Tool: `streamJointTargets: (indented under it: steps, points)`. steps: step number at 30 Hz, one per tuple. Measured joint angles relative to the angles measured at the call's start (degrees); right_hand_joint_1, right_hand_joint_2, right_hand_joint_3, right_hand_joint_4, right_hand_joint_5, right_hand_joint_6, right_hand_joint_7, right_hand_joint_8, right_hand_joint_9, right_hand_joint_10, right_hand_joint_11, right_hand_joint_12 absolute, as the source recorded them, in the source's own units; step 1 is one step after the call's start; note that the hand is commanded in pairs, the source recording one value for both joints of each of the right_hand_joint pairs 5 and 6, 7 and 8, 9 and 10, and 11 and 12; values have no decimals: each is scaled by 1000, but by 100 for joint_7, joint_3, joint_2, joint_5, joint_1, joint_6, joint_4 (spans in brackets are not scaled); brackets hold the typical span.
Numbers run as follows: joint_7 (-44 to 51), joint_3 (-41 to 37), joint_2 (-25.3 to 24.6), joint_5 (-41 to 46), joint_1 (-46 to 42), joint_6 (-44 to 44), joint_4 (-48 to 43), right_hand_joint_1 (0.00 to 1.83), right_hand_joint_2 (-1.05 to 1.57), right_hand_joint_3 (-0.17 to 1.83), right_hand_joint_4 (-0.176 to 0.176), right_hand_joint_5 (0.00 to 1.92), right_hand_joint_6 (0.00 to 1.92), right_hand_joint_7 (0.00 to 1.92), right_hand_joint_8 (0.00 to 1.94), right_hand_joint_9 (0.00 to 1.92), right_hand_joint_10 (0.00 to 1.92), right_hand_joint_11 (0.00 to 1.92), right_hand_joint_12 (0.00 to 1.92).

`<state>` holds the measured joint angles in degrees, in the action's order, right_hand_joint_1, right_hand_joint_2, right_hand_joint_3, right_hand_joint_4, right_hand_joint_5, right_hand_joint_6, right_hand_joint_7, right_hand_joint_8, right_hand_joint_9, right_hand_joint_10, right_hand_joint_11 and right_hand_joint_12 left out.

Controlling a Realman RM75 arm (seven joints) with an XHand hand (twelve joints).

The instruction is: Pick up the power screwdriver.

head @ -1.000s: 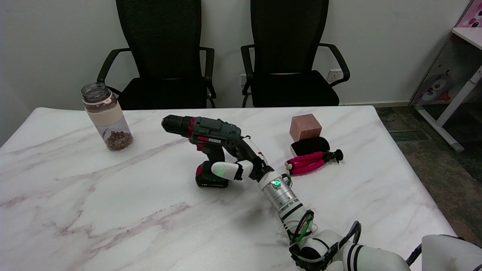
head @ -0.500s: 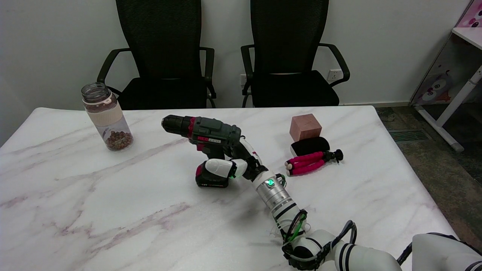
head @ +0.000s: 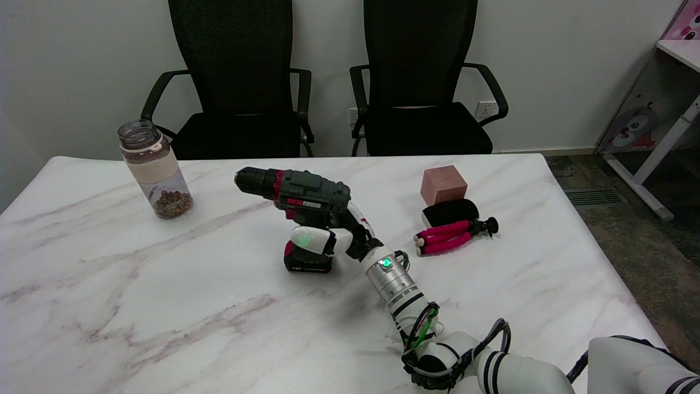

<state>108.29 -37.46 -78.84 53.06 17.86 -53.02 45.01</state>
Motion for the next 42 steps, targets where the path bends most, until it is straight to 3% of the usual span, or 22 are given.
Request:
streamJointTargets:
  steps: [6,11,42]
  points:
    - [-1,-3,-33,45,35,2,-38,834,61,624,-14,0,0,0,0,449,449,482,482]
    - [-1,-3,-52,88,56,3,-59,847,105,645,-20,0,0,0,0,521,521,494,494]
    - [-404,56,-70,193,131,65,-74,884,83,753,-5,0,0,0,0,570,570,407,407]
